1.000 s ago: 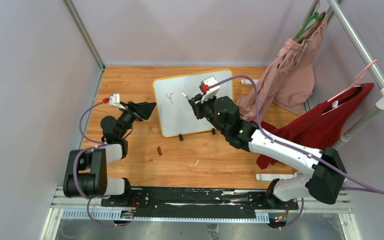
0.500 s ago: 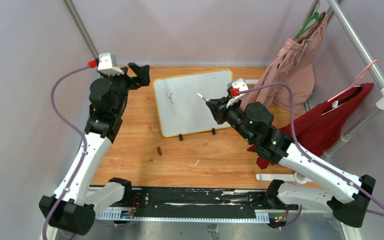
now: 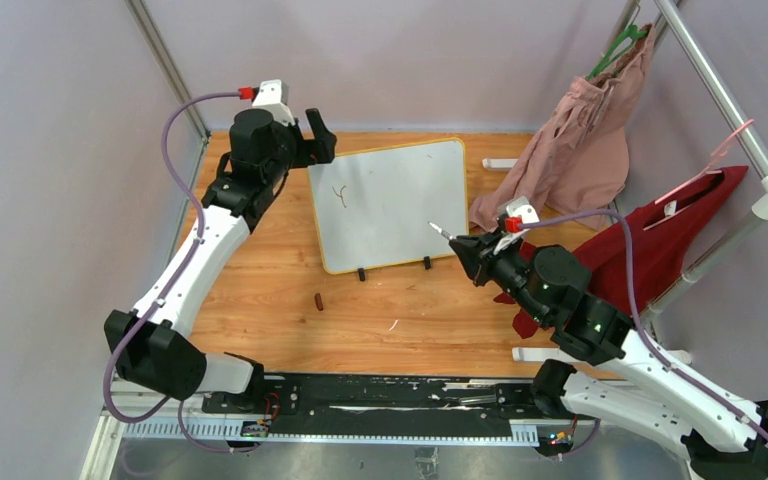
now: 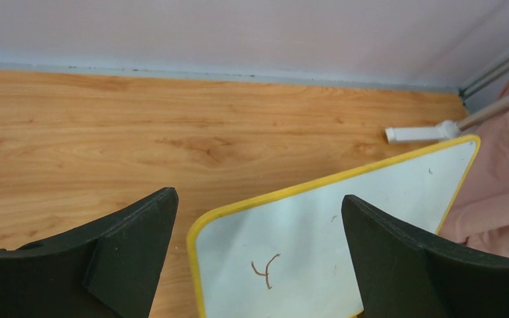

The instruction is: Write a sentence on the whiteboard

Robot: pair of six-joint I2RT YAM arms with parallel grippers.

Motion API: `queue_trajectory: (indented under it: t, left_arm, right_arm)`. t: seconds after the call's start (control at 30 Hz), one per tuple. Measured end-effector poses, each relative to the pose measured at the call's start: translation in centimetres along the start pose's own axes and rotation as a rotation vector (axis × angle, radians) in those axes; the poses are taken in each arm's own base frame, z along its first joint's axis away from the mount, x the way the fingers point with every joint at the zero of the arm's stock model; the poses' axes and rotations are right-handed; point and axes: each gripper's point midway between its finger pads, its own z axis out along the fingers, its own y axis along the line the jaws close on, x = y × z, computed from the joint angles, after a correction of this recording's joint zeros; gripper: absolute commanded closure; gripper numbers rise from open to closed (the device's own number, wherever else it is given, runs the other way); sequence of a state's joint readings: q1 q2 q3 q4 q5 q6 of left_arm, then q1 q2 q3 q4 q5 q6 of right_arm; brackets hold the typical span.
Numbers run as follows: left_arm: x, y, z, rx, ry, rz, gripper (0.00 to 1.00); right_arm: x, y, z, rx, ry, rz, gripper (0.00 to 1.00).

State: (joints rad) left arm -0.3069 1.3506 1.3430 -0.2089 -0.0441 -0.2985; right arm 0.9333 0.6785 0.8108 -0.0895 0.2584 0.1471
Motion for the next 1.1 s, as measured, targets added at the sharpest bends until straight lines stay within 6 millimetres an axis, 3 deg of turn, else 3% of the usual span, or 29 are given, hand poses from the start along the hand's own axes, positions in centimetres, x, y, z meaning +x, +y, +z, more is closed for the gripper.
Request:
queue_trajectory:
  t: [0.13, 0.27, 0.37, 0.43, 0.63, 0.8, 0.87, 0.93, 1.1]
  left_arm:
    - [-0.7, 0.2, 0.0, -0.021, 0.016, -0.049, 0.0]
    - [-5.9, -1.8, 0.9, 0.018, -0.033, -0.001, 0.0]
    - [-7.4, -3.0, 0.5, 0.078, -0.065, 0.055, 0.0]
    - [-6.8, -3.5, 0.5, 0.119, -0.063, 0.085, 0.0]
    - [-2.4, -3.8, 2.0, 0.211, -0.007, 0.18, 0.0]
    - [-2.0, -4.7, 2.4, 0.303, -0.041, 0.266, 0.01]
    - [-2.5, -4.3, 2.2, 0.315, -0.056, 0.248, 0.03]
    - [-2.4, -2.4, 1.7, 0.31, -0.074, 0.182, 0.03]
    - [0.9, 5.1, 0.2, 0.202, -0.07, -0.058, 0.03]
  right_arm:
    - [0.4, -0.3, -1.2, -0.001, 0.003, 0.007, 1.0]
    - [0.0, -0.4, -1.7, -0.004, -0.013, 0.01, 1.0]
    - [0.0, -0.4, -1.7, -0.005, -0.013, 0.002, 1.0]
    - [0.4, -0.3, -1.4, -0.009, 0.003, -0.008, 1.0]
    - [2.4, 0.5, 0.5, -0.03, 0.078, -0.04, 1.0]
    - [3.8, 0.8, 1.5, -0.045, 0.126, -0.074, 1.0]
    - [3.7, 0.9, 1.6, -0.046, 0.12, -0.076, 1.0]
    - [3.3, 0.9, 1.6, -0.048, 0.103, -0.077, 1.0]
    - [2.2, 1.2, 1.6, -0.062, 0.063, -0.074, 1.0]
